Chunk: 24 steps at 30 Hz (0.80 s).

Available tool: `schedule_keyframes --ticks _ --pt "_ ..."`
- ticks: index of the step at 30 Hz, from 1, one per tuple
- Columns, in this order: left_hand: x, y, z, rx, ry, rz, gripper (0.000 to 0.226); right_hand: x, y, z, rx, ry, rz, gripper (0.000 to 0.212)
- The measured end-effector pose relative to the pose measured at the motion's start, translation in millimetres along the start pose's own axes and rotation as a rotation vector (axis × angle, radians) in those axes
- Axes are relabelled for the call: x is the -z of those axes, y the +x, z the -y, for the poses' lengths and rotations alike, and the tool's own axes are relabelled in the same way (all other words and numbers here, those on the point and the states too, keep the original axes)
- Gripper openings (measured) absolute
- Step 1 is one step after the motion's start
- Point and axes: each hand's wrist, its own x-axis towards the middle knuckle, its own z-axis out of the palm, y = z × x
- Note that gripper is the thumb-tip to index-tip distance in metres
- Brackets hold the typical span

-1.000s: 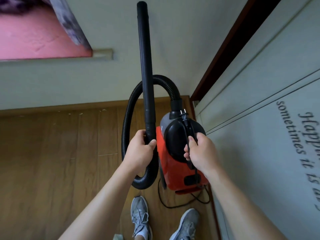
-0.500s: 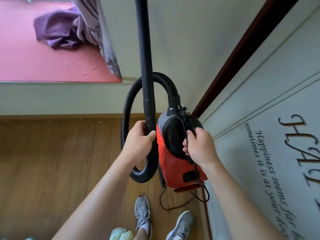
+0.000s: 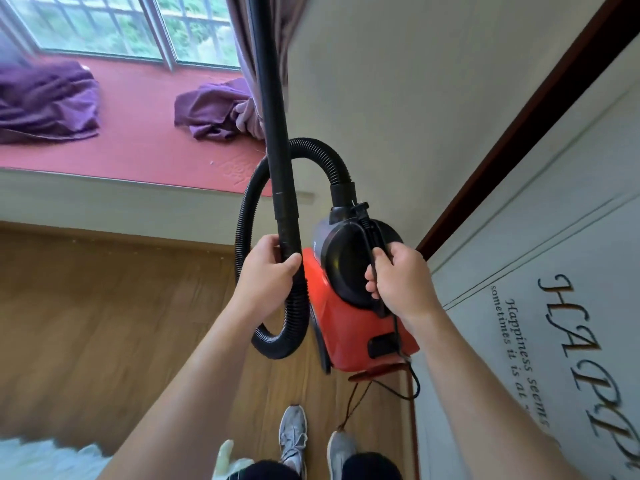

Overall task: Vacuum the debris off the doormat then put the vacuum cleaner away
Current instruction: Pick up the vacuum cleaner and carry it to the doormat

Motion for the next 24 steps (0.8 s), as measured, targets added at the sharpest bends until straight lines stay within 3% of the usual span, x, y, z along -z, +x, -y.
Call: schedule_keyframes --ticks 10,24 --pt "52.6 -83.0 -3.3 0.010 -0.076 -0.256 0.015 -20.0 -36.3 43.6 0.183 -0.026 0.243 0.028" --pt "169.2 -237.8 46.9 0.062 -0.150 -0.720 0.012 -120.8 -158.3 97.8 0.362 -0.033 0.643 0.027"
